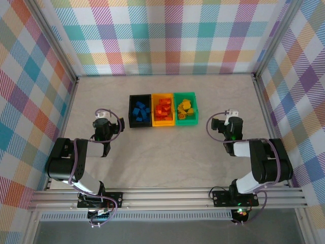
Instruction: Sort the legos into containers by color
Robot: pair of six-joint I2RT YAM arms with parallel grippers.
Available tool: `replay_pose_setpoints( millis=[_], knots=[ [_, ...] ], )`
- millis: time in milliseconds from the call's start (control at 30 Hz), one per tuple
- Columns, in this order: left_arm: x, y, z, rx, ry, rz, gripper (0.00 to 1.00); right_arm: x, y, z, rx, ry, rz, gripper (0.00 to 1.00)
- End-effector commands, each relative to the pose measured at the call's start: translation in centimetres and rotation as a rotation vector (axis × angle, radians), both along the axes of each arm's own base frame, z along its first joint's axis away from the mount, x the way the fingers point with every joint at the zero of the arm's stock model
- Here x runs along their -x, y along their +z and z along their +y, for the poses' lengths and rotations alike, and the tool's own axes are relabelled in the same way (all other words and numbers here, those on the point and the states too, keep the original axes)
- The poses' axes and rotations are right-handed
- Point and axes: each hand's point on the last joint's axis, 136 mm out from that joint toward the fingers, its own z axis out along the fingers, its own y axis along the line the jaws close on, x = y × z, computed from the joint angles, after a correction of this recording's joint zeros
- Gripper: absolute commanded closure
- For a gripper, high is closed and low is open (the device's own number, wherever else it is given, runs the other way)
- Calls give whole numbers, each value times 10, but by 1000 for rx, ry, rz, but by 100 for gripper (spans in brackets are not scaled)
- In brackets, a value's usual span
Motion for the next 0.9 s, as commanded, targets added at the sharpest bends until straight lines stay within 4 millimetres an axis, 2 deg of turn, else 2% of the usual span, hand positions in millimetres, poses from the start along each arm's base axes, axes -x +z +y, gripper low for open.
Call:
replay_pose_setpoints(
  millis=[0,867],
  knots=[
    [-1,5,0,-7,-10,-25,0,-9,23,5,-8,36,-113,0],
    [-2,4,-1,-11,-15,-21,0,-8,21,3,-7,29,-108,0]
  ],
)
